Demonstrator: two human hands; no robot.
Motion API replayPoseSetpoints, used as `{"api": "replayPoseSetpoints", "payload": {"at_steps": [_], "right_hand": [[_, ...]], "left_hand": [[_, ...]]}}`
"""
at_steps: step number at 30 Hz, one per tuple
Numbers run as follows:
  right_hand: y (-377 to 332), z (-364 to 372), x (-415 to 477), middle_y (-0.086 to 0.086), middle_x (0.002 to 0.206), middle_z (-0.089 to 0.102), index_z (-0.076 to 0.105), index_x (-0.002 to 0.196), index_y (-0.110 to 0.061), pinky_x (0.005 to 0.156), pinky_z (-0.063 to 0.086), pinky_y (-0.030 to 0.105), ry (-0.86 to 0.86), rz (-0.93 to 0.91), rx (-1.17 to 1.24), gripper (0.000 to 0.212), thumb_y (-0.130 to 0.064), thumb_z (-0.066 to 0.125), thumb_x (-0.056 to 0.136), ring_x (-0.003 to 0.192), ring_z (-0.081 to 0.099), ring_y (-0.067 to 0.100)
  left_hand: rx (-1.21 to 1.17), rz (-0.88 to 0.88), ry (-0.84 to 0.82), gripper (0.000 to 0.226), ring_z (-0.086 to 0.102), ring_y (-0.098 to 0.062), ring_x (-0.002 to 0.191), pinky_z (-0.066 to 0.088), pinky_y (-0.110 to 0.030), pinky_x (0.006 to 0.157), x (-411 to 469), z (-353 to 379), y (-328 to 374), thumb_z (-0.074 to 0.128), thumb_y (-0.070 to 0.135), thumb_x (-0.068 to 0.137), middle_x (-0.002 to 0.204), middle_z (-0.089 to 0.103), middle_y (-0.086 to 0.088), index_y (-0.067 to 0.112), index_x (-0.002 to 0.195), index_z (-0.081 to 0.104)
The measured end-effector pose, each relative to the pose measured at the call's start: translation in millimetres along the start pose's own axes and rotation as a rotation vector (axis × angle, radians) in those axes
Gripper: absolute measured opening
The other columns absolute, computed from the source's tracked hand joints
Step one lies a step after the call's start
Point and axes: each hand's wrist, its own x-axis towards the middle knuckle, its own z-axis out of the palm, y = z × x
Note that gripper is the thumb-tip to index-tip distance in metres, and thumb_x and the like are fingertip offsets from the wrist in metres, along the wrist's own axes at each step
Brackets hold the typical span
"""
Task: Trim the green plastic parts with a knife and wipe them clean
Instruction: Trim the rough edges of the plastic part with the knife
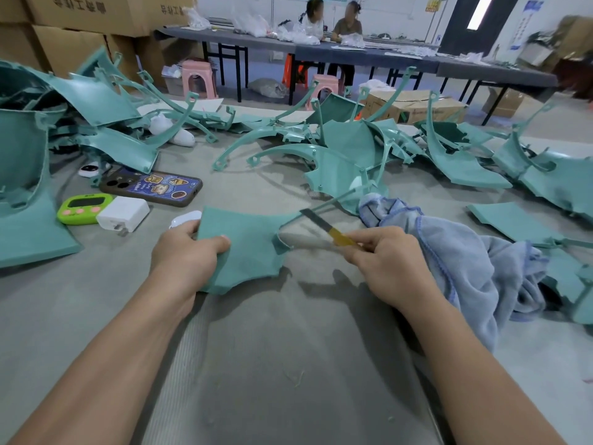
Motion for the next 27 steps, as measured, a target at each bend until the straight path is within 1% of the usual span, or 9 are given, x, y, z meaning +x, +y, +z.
{"api": "replayPoseSetpoints", "payload": {"at_steps": [3,7,10,12,14,17,21,25,27], "right_hand": [[-4,5,-2,0.002,0.061,0.064,0.076,0.096,-0.037,0.05,0.038,0.024,-0.013,-0.01,0.062,0.013,-0.025,0.07,0.093,0.05,0.044,0.005],[-12,12,-7,-0.014,0.046,0.048,0.083,0.093,-0.034,0.046,0.032,0.012,-0.229,-0.037,0.107,0.016,-0.021,0.073,0.091,0.044,0.039,0.004],[-12,13,-4,-0.002,0.059,0.064,0.083,0.092,-0.028,0.055,0.047,0.029,-0.12,0.006,0.049,0.012,-0.022,0.073,0.09,0.054,0.054,0.01],[-10,12,-3,0.003,0.069,0.07,0.082,0.089,-0.024,0.065,0.05,0.034,-0.05,0.032,0.033,0.009,-0.022,0.073,0.09,0.065,0.062,0.019],[-11,10,-5,-0.006,0.056,0.062,0.083,0.087,-0.027,0.056,0.045,0.026,-0.125,0.004,0.105,0.011,-0.02,0.074,0.09,0.052,0.051,0.009],[-15,10,-7,-0.014,0.045,0.046,0.083,0.087,-0.032,0.047,0.03,0.011,-0.266,-0.028,0.107,0.016,-0.018,0.075,0.09,0.044,0.039,0.004],[-16,13,-8,-0.017,0.044,0.052,0.083,0.087,-0.031,0.047,0.034,0.01,-0.129,-0.029,0.08,0.015,-0.019,0.074,0.09,0.044,0.046,0.001],[-20,15,-10,-0.017,0.044,0.047,0.083,0.089,-0.028,0.047,0.031,0.011,-0.198,-0.044,0.148,0.014,-0.017,0.074,0.09,0.043,0.041,0.002],[-19,15,-8,-0.016,0.046,0.046,0.083,0.088,-0.028,0.048,0.031,0.013,-0.2,-0.035,0.145,0.014,-0.018,0.074,0.09,0.045,0.039,0.003]], "left_hand": [[-0.02,0.001,0.013,0.014,0.071,-0.026,0.085,0.06,-0.049,0.083,-2,2,0,0.075,0.017,0.08,0.093,0.075,0.002,0.029,0.087,0.071],[-0.1,-0.054,-0.009,0.015,0.071,-0.029,0.086,0.06,-0.05,0.082,-3,4,3,0.073,0.014,0.084,0.097,0.075,-0.005,0.019,0.098,0.074],[-0.14,-0.067,-0.044,0.009,0.068,-0.027,0.077,0.057,-0.043,0.073,-2,3,4,0.071,0.01,0.086,0.094,0.075,-0.006,0.017,0.091,0.073],[-0.133,-0.051,-0.031,0.009,0.067,-0.028,0.079,0.057,-0.046,0.077,-3,4,4,0.071,0.01,0.087,0.094,0.074,-0.006,0.018,0.089,0.071],[-0.137,-0.052,-0.019,0.009,0.067,-0.028,0.081,0.057,-0.047,0.079,-3,4,5,0.071,0.01,0.087,0.094,0.074,-0.005,0.019,0.089,0.071],[-0.16,-0.07,-0.021,0.01,0.067,-0.026,0.074,0.056,-0.038,0.07,-1,3,4,0.071,0.01,0.087,0.093,0.075,-0.005,0.018,0.093,0.073],[-0.194,-0.089,-0.005,0.016,0.068,-0.028,0.08,0.06,-0.049,0.078,1,4,4,0.071,0.01,0.088,0.097,0.074,-0.008,0.016,0.102,0.073],[-0.234,-0.126,-0.014,0.017,0.068,-0.021,0.064,0.054,-0.029,0.051,6,0,2,0.071,0.011,0.089,0.087,0.074,-0.003,0.015,0.105,0.073],[-0.238,-0.129,-0.041,0.017,0.068,-0.02,0.062,0.05,-0.025,0.046,6,1,2,0.07,0.01,0.089,0.087,0.075,-0.004,0.015,0.105,0.073]]}}
